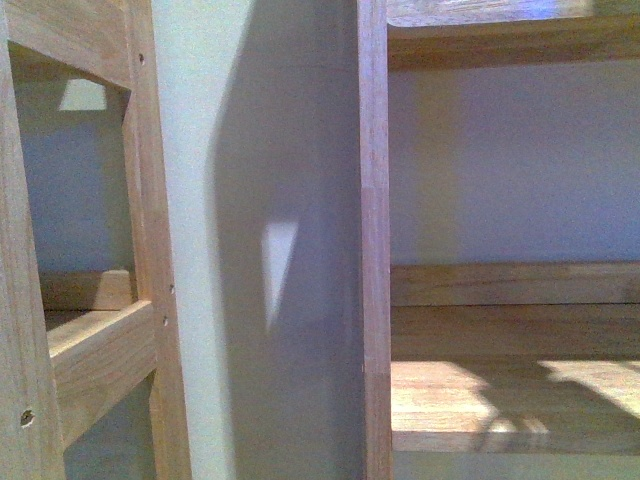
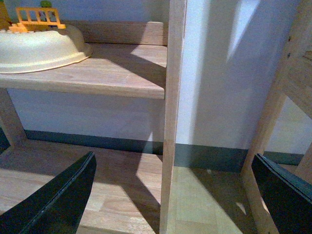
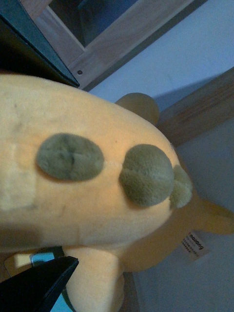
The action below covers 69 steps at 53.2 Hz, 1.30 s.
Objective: Put away toys
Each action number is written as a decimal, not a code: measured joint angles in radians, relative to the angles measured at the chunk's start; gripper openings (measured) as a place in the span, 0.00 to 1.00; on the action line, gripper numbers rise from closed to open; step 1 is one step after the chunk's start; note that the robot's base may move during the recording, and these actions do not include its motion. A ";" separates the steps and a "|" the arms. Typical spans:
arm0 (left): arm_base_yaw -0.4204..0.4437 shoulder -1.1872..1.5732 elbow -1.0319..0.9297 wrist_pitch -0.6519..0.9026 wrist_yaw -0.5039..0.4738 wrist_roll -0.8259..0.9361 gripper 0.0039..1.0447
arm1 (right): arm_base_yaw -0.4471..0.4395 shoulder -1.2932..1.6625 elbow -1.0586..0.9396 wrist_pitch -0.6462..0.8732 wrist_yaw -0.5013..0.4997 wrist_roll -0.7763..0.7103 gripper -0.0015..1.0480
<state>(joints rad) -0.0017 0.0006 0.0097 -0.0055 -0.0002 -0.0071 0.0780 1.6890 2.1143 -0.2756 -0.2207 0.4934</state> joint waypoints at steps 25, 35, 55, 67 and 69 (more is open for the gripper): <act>0.000 0.000 0.000 0.000 0.000 0.000 0.95 | -0.015 -0.152 -0.137 0.021 0.035 -0.176 1.00; 0.000 0.000 0.000 0.000 0.000 0.000 0.95 | -0.017 -0.331 -0.303 0.101 0.047 -0.330 1.00; 0.000 0.000 0.000 0.000 0.000 0.000 0.95 | -0.138 -0.711 -0.655 0.213 0.007 -0.402 1.00; 0.000 0.000 0.000 0.000 0.000 0.000 0.95 | -0.264 -0.974 -0.954 0.257 -0.057 -0.380 1.00; 0.000 0.000 0.000 0.000 0.000 0.000 0.95 | -0.261 -1.014 -1.006 0.259 -0.056 -0.381 1.00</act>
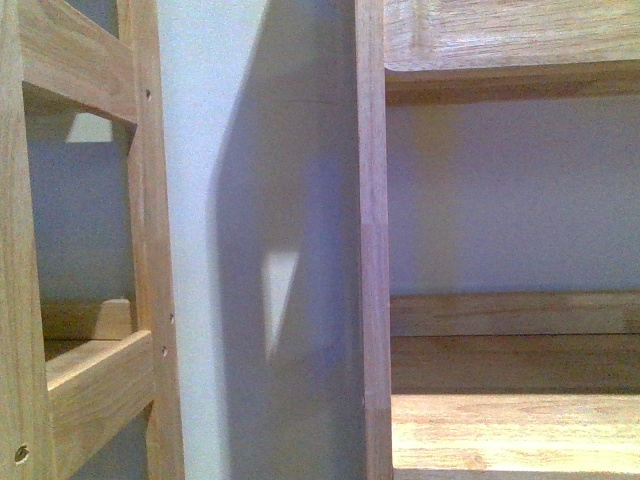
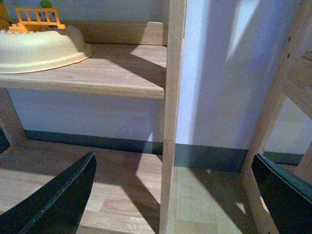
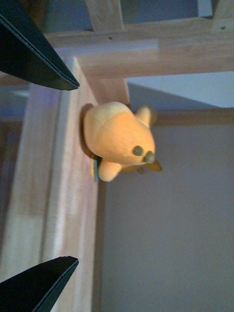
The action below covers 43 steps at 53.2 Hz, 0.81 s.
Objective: Put away toys
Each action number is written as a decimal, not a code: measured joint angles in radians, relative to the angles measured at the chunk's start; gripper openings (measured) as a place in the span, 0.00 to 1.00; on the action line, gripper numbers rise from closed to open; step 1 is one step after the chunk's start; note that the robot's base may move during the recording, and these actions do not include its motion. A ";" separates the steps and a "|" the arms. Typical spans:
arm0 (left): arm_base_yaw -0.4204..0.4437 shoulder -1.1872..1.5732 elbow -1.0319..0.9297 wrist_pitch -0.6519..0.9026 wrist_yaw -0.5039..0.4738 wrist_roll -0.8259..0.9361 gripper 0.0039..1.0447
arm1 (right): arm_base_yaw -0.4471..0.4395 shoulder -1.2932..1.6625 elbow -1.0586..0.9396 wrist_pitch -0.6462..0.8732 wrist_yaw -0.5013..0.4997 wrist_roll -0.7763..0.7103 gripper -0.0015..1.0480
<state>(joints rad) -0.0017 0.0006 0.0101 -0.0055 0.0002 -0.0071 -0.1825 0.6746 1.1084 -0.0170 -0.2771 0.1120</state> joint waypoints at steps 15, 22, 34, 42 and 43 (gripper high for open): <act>0.000 0.000 0.000 0.000 0.000 0.000 0.95 | 0.084 -0.267 -0.485 0.049 0.064 -0.016 1.00; 0.000 0.000 0.000 0.000 0.001 0.000 0.95 | 0.160 -0.321 -0.568 -0.123 0.237 -0.063 0.86; 0.000 0.000 0.000 0.000 0.000 0.000 0.95 | 0.179 -0.440 -0.779 -0.080 0.273 -0.099 0.42; 0.000 0.000 0.000 0.000 0.000 0.000 0.95 | 0.179 -0.477 -0.848 -0.056 0.273 -0.103 0.22; 0.000 0.000 0.000 0.000 0.000 0.000 0.95 | 0.179 -0.482 -0.858 -0.053 0.273 -0.103 0.19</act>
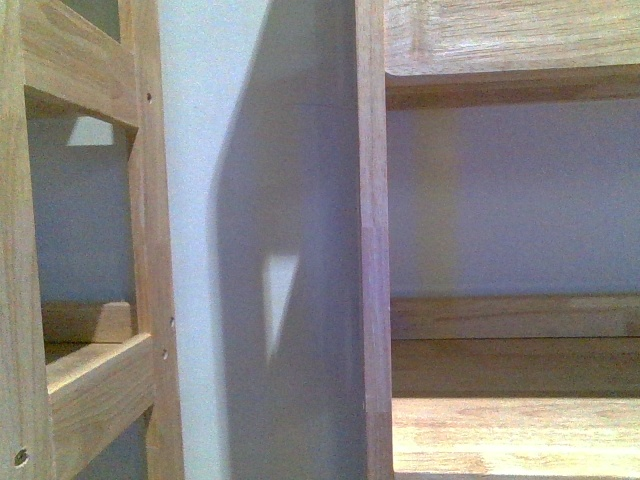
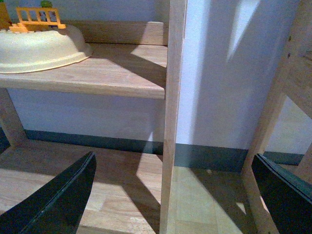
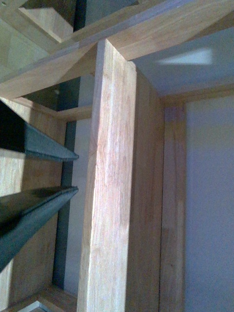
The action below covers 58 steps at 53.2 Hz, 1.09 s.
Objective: Put away toys
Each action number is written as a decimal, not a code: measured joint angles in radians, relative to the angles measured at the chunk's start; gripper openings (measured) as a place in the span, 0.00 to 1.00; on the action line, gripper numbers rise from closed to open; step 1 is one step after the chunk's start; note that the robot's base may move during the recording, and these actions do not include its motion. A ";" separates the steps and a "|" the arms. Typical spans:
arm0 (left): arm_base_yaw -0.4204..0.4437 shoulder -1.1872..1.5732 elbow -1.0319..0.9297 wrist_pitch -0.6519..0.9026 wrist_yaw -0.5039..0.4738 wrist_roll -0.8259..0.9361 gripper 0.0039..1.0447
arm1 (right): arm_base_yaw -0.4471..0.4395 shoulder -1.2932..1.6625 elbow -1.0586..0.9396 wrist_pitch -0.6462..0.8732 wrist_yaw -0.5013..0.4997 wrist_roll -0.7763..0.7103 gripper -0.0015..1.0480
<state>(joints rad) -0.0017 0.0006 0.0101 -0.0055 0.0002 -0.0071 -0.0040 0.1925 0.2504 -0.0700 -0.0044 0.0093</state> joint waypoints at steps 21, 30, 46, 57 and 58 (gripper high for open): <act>0.000 0.000 0.000 0.000 0.000 0.000 0.95 | 0.000 -0.092 -0.137 0.047 0.000 -0.003 0.18; 0.000 0.000 0.000 0.000 0.000 0.000 0.95 | 0.000 -0.115 -0.167 0.053 0.000 -0.003 0.18; 0.000 0.000 0.000 0.000 0.000 0.000 0.95 | 0.000 -0.142 -0.200 0.061 0.000 -0.003 0.18; 0.000 0.000 0.000 0.000 0.001 0.000 0.95 | 0.000 -0.181 -0.237 0.065 0.001 -0.003 0.18; 0.000 0.000 0.000 0.000 0.000 0.000 0.95 | 0.000 -0.182 -0.237 0.065 0.001 -0.003 0.18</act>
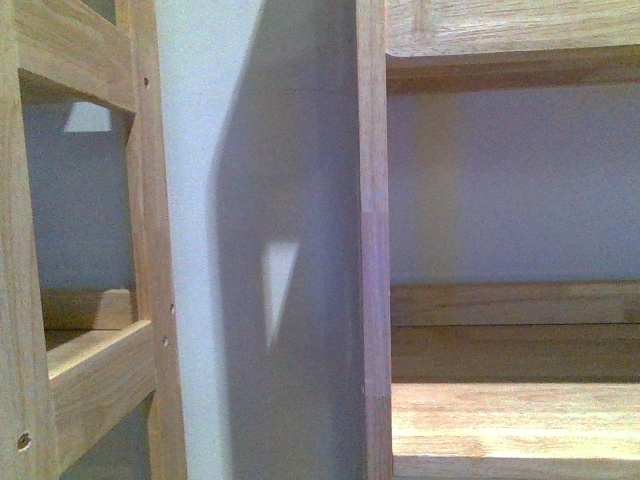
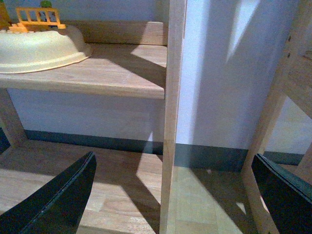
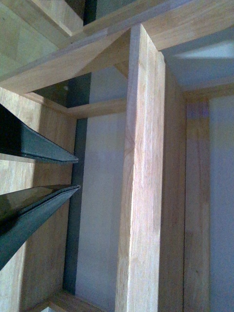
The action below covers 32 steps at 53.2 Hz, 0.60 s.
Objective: Put away toys
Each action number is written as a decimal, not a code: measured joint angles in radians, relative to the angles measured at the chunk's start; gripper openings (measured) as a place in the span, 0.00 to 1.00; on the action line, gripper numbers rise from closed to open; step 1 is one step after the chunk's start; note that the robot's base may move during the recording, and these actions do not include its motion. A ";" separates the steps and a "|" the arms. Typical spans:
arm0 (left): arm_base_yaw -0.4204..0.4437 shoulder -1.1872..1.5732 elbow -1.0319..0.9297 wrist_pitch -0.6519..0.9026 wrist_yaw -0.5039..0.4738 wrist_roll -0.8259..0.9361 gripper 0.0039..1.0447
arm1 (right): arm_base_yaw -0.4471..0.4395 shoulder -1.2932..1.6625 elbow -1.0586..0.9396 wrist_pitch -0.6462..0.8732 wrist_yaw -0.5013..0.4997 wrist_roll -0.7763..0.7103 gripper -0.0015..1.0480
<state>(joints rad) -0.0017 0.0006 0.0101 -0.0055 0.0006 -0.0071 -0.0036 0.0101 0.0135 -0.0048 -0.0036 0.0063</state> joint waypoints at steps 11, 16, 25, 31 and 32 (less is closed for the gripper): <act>0.000 0.000 0.000 0.000 0.000 0.000 0.95 | 0.000 -0.003 0.000 0.000 0.000 -0.001 0.20; 0.000 0.000 0.000 0.000 0.000 0.000 0.95 | 0.000 -0.003 0.000 0.000 0.000 -0.001 0.41; 0.000 0.000 0.000 0.000 0.000 0.000 0.95 | 0.000 -0.003 0.000 0.000 0.000 -0.001 0.69; 0.000 0.000 0.000 0.000 -0.001 0.000 0.95 | 0.000 -0.003 0.000 0.000 0.000 -0.001 0.85; 0.000 0.000 0.000 0.000 0.000 0.000 0.95 | 0.000 -0.003 0.000 0.000 0.000 -0.001 0.87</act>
<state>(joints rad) -0.0017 0.0006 0.0101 -0.0055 0.0002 -0.0071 -0.0036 0.0067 0.0135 -0.0048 -0.0036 0.0055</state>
